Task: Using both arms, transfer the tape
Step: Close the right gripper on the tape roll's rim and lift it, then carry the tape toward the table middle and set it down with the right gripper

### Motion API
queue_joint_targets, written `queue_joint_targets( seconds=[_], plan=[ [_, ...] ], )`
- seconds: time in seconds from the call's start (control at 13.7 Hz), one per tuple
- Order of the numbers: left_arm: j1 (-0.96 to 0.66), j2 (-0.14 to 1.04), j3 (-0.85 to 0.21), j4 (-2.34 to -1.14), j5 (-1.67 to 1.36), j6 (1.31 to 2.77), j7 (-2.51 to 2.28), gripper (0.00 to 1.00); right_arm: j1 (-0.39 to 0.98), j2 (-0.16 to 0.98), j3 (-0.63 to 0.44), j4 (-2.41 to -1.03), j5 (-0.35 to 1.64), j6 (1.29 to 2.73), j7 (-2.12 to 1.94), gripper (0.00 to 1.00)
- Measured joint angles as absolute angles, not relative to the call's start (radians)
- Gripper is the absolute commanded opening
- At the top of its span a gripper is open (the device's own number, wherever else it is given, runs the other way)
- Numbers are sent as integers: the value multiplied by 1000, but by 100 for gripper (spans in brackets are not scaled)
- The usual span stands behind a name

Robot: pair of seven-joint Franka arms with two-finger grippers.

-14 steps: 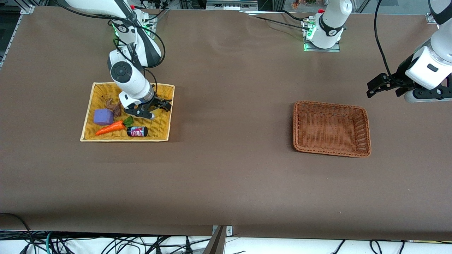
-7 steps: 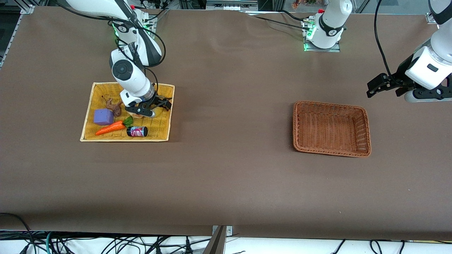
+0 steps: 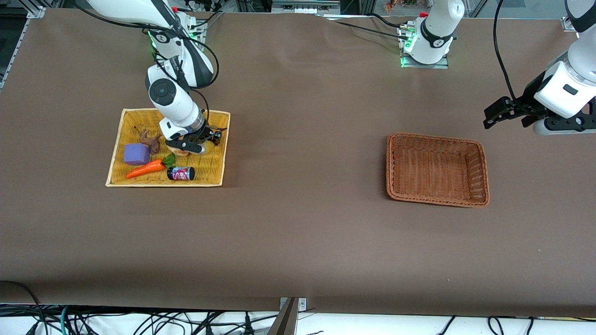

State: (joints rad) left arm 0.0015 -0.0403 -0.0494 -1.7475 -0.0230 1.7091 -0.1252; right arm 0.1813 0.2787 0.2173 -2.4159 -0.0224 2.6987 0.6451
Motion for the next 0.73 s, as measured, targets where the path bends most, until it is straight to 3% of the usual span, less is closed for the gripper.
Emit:
queue_joint_targets(
  seconds=[0.15,0.36,0.73],
  plan=[
    [1,-40,-49,-1747,-23,1709,-125,100,181,265,217,-2402,-23,2673,643,0],
    [1,-40,-49,-1748,-23,1709,-125,100,181,225,217,-2310,-24,2508,642,0],
    [2,-40,-49,-1747,-23,1709,-125,100,241,228,264,-1970,-23,2181,770,0]
  ],
)
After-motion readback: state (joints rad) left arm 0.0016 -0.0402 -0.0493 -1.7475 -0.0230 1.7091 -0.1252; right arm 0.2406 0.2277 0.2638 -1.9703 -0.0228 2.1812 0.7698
